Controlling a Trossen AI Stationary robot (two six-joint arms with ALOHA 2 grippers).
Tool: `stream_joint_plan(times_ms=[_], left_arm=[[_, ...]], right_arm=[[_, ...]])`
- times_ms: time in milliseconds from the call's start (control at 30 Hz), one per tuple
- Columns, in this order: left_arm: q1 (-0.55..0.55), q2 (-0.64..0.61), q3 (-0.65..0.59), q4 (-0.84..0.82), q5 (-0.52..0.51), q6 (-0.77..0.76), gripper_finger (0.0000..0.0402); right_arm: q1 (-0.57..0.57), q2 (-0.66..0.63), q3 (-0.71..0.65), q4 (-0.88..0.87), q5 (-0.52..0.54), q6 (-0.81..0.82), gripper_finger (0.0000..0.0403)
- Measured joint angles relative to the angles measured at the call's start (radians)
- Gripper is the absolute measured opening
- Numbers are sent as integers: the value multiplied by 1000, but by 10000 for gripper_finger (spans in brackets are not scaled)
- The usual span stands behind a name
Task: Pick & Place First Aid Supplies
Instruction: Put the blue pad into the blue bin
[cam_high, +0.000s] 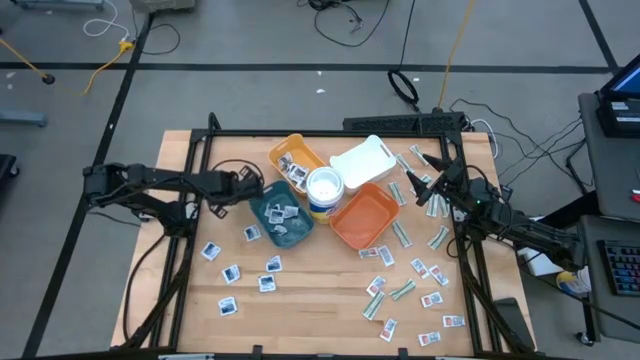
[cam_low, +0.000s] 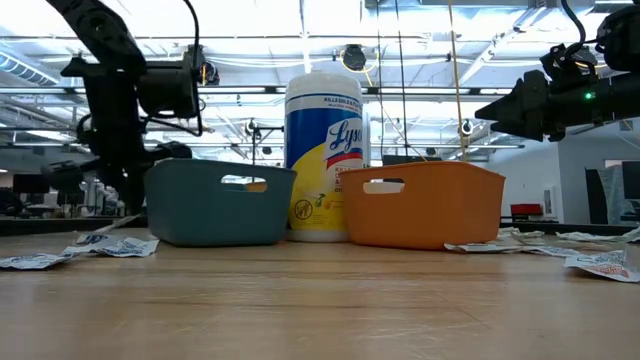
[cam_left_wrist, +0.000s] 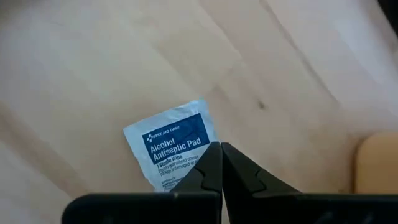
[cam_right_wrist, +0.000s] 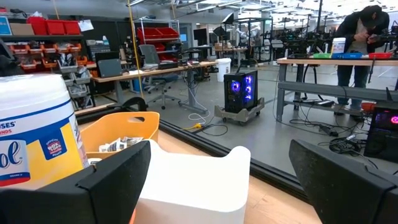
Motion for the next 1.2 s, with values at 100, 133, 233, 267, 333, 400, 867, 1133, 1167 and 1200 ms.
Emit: stream_joint_plan(times_ms=[100,133,233,267,333,400,867,1133,1167,1200], left_arm=[[15,0,25,-3,-1,58,0],[20,0,37,-3,-4,81,0],[36,0,77,-4,-25,153,0],[40,0,93,-7,-40,186,0],[52,0,135,-14,-57,257,0],[65,0,180,-31,-64,332,0],[14,16,460,-96,100,970,0],[-90,16,495,-178,307,1227,0],[-104,16,495,-187,330,1250,0],[-118,24,495,-194,346,1276,0]], right_arm=[[0,0,0,0,0,0,377],[0,0,0,0,0,0,377],[0,0,0,0,0,0,377],[0,0,0,0,0,0,377],[0,0,0,0,0,0,377],[0,0,0,0,0,0,377],[0,0,0,0,0,0,377],[0,0,0,0,0,0,377],[0,0,0,0,0,0,377],[0,0,0,0,0,0,377]])
